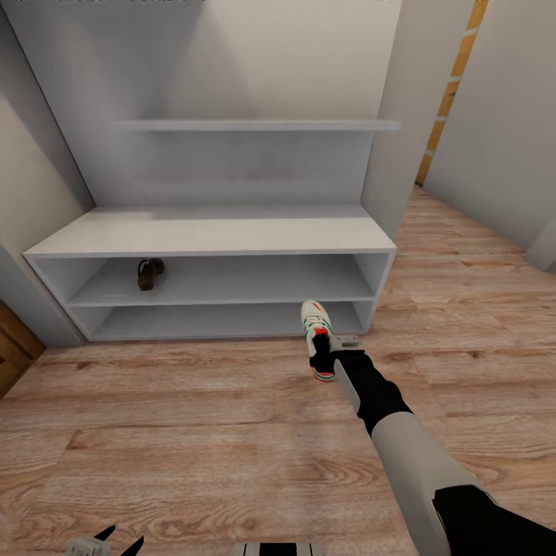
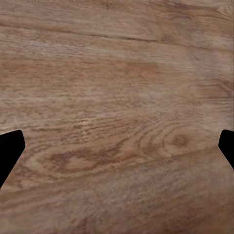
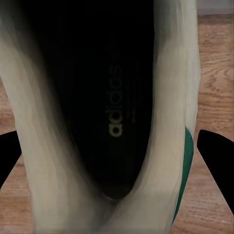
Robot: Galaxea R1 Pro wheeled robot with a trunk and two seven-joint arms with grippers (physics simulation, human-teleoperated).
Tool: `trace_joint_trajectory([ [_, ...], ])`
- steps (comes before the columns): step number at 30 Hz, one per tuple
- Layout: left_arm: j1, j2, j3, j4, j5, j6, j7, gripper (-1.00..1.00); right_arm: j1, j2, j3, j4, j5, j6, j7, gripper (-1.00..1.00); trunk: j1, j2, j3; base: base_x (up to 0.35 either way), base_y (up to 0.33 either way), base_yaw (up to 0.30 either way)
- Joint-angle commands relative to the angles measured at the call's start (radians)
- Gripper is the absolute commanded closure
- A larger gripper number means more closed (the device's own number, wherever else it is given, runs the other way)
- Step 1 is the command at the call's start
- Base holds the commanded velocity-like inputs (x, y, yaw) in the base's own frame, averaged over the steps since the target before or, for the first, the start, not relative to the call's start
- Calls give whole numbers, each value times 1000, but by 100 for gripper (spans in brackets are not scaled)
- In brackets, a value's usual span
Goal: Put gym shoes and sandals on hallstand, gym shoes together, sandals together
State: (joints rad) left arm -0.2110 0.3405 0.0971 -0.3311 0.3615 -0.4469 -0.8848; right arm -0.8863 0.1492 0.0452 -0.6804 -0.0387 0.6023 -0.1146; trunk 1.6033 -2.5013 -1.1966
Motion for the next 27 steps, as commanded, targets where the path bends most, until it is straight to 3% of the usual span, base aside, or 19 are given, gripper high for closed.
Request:
trace_joint_trajectory([
  [1, -1, 0, 1, 1, 5, 0, -6, -100, 0, 0, 3, -2, -4, 5, -7, 100, 0, 0, 0, 0, 0, 0],
  [9, -1, 0, 2, 1, 5, 0, -6, -100, 0, 0, 4, -2, -4, 5, -7, 100, 0, 0, 10, 85, 0, 0],
  [27, -1, 0, 3, 1, 5, 0, -6, -100, 0, 0, 4, -2, -4, 4, -7, 100, 0, 0, 12, 325, 0, 0],
])
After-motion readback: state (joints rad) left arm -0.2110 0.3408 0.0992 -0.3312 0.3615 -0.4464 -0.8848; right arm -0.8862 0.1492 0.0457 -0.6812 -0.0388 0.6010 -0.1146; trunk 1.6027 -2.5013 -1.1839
